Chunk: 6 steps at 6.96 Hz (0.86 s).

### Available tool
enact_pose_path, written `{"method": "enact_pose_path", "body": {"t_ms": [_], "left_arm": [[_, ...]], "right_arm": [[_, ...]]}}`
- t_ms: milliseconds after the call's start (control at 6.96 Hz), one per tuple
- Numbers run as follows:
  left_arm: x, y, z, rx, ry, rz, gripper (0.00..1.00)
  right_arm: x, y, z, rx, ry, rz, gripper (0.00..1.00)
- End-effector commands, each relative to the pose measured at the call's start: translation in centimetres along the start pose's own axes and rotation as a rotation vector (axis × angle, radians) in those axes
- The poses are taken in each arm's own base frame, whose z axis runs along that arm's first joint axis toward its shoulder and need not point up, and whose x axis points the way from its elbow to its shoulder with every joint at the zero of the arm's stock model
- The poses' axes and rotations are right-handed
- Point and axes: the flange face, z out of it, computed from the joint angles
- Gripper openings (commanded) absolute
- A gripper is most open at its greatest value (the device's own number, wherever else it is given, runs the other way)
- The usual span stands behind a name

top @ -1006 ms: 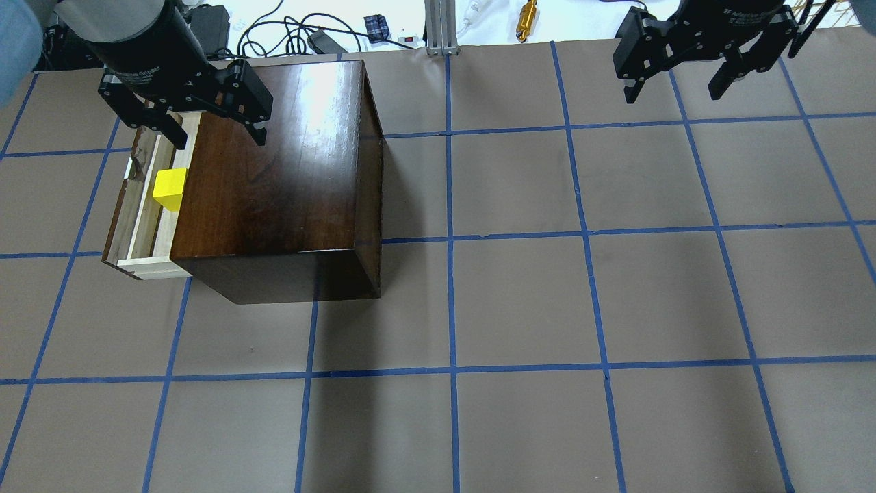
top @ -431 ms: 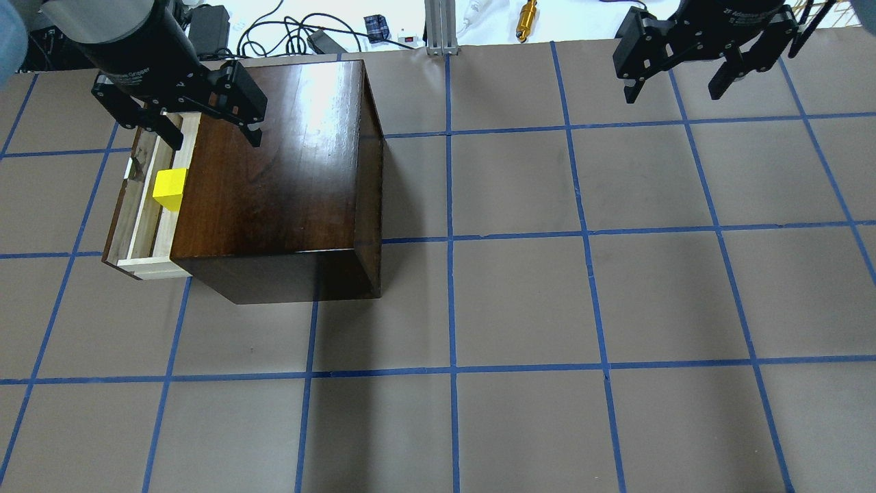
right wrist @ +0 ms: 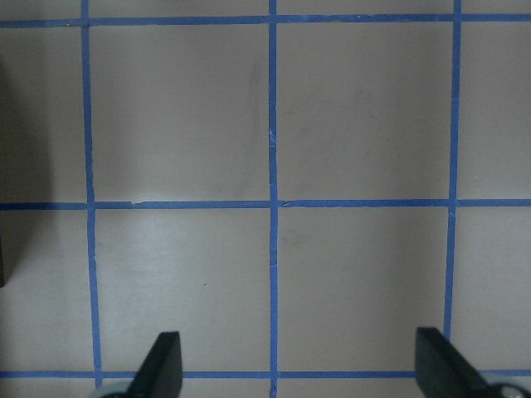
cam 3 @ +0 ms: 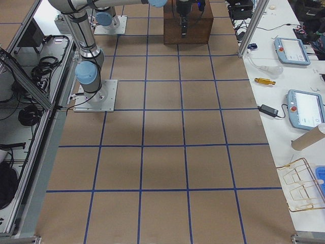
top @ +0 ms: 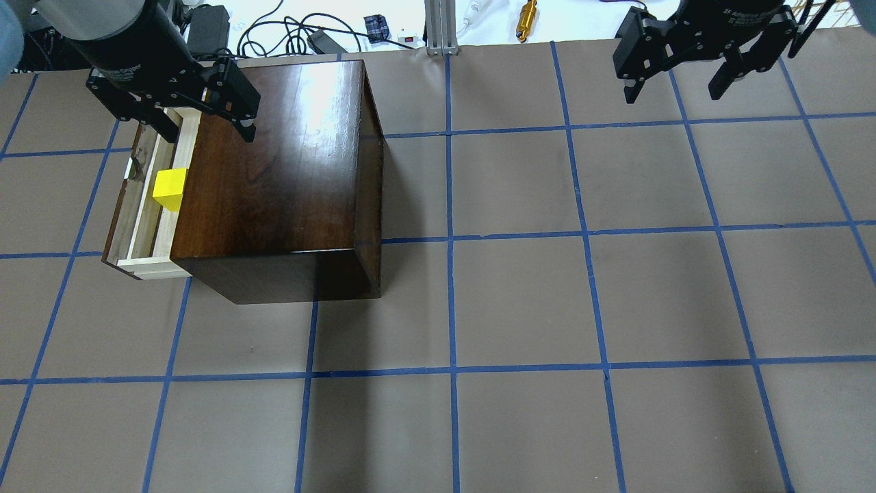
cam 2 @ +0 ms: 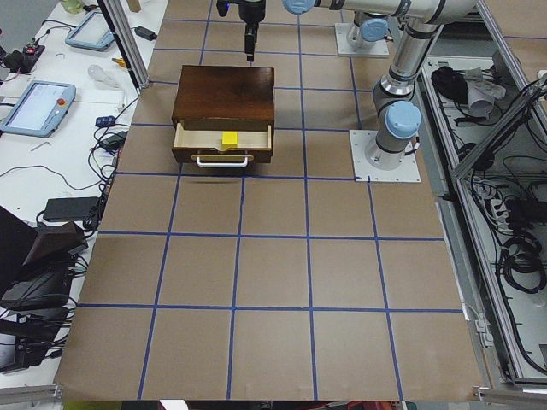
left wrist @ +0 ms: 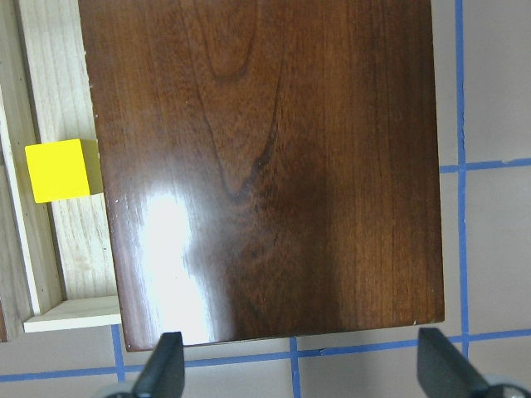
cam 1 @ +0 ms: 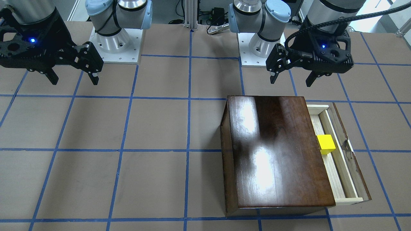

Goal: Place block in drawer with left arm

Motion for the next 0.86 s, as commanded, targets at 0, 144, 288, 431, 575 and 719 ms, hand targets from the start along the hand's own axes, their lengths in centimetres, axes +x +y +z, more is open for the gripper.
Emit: {"method": "enact_pose_path", "body": {"t_ms": [0, 144, 288, 431, 575, 719], "left_arm": [[0.14, 0.08, -0.27, 0.006, -0.004, -0.001, 1.00], [0.12, 0.13, -0.23, 0.001, -0.005, -0.007, 1.00], [0.22, 0.29, -0.34, 0.000, -0.005, -0.012, 1.00], [0.21, 0.24, -0.26, -0.002, -0.005, -0.012, 1.00], [0.21, 0.25, -0.24, -0.003, -0.005, -0.012, 1.00], [0.22, 0.29, -0.40, 0.000, -0.005, -0.012, 1.00]], "right_arm": [[-0.06, 0.05, -0.07, 0.001, -0.001, -0.001, 1.00], [0.04, 0.04, -0.07, 0.001, 0.001, 0.001, 1.00], [-0.04, 0.00, 0.02, 0.000, 0.000, -0.001, 1.00], [-0.04, 0.00, 0.02, 0.000, 0.000, -0.001, 1.00], [-0.05, 0.00, 0.02, 0.000, -0.001, -0.001, 1.00], [-0.06, 0.05, -0.07, 0.001, -0.001, -0.001, 1.00]]}}
